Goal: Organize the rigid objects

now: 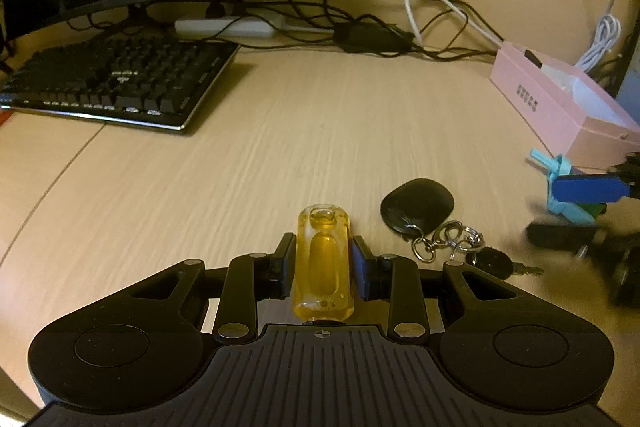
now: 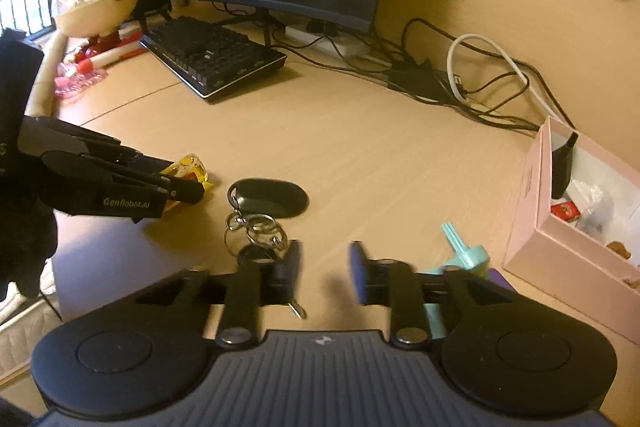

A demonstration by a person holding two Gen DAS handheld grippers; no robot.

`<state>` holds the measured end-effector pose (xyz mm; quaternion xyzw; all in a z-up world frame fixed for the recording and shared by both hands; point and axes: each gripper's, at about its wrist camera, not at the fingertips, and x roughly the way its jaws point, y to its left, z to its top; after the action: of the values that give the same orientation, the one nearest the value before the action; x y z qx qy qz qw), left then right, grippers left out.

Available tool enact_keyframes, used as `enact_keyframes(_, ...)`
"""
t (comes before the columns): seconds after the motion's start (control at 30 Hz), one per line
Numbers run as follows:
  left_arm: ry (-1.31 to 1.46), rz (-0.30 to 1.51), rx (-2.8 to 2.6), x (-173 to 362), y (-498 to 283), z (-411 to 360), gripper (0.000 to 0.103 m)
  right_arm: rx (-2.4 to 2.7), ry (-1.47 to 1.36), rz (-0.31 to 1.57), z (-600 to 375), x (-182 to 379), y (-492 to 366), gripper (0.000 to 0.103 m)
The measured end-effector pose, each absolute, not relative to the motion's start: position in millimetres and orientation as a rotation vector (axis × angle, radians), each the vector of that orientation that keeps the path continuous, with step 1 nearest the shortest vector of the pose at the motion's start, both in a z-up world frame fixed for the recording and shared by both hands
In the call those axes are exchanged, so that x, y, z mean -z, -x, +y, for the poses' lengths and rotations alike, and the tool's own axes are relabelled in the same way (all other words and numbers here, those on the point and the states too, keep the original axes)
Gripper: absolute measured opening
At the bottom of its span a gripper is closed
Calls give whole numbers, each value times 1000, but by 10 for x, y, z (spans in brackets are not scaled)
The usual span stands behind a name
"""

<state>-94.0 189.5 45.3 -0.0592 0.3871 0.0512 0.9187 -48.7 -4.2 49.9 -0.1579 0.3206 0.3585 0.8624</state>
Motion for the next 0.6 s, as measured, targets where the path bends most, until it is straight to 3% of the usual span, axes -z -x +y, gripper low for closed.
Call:
enact_keyframes(0.03, 127, 787, -103, -447, 947, 1909, 33, -771, 330, 672, 6, -481, 488, 58)
enact_keyframes(0.07, 134, 772, -99, -433, 957, 1922, 33, -789, 346, 669, 89, -446, 491, 59)
enact_keyframes(0.43, 181, 731, -97, -415, 952, 1976, 33, -851, 381, 667, 486, -158, 467, 57)
enact_keyframes(0.53, 201, 734, -106, -422, 968, 1986, 33, -865, 371, 696, 479, -197, 429, 27)
enact_keyframes(0.6, 221, 716, -111, -404, 995, 2005, 33, -898, 378, 693, 463, -221, 437, 22)
